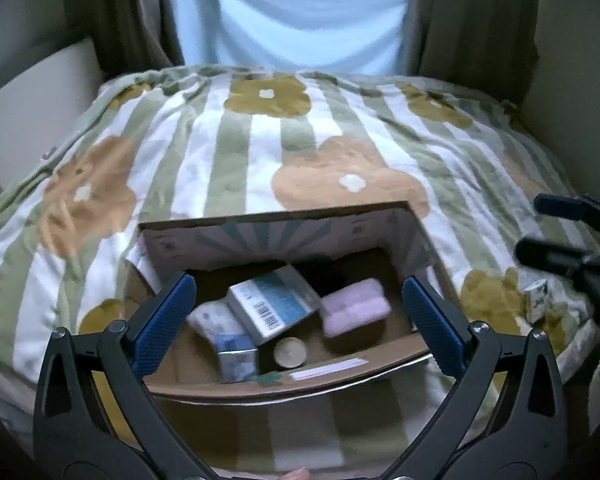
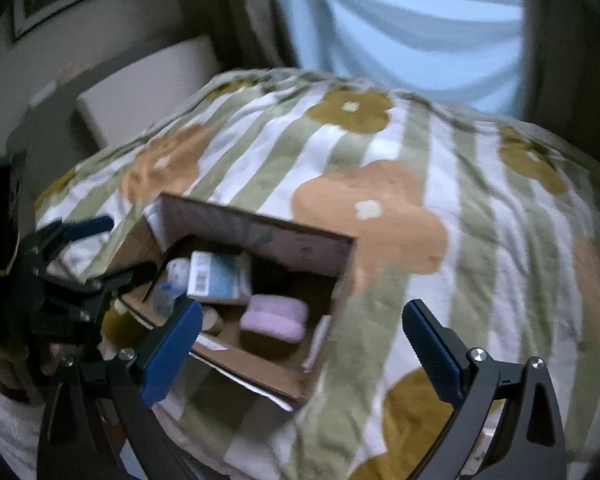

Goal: Organize objects
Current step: 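Move both tools back toward the tissue pack and plastic case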

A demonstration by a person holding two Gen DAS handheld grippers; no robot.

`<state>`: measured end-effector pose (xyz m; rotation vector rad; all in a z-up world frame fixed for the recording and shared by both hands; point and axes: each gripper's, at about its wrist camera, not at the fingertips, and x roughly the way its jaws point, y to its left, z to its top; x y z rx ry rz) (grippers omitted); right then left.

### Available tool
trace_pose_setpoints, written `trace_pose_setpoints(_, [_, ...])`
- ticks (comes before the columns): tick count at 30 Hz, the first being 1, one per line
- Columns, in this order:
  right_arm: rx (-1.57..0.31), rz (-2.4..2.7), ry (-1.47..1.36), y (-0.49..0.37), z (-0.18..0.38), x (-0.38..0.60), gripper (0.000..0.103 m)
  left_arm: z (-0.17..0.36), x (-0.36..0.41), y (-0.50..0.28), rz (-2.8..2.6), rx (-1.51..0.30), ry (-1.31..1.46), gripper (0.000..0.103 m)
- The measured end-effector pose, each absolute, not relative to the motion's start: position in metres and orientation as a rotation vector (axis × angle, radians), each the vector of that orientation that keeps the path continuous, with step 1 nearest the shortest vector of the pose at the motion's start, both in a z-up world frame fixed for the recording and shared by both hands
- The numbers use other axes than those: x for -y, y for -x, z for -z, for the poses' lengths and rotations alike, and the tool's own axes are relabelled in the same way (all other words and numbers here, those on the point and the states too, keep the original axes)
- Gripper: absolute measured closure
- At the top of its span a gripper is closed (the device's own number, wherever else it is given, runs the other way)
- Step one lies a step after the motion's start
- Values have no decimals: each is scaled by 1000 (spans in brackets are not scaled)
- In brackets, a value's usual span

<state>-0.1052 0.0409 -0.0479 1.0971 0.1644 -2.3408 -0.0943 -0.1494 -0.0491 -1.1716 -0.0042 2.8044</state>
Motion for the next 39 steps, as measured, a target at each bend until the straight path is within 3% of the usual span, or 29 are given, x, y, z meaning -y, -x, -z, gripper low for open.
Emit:
trace_pose_setpoints(21, [-194,2673,-904,93,-16,-184,3,24,21,74,-2692,-89,1088,0])
trace_pose_setpoints(27, [-241,2646,-954,93,-9,-220,3,36,-38,65,-2618,-123,1063,0])
trace_pose_setpoints(31, [-179,2595,-1016,100,4,-246,3,56,-80,57,-2560,-163,1086,0])
trace_pose_setpoints(39, [-195,2523,-1117,108,55,-280,3,112,-152,53,-2436,-142,1178,0])
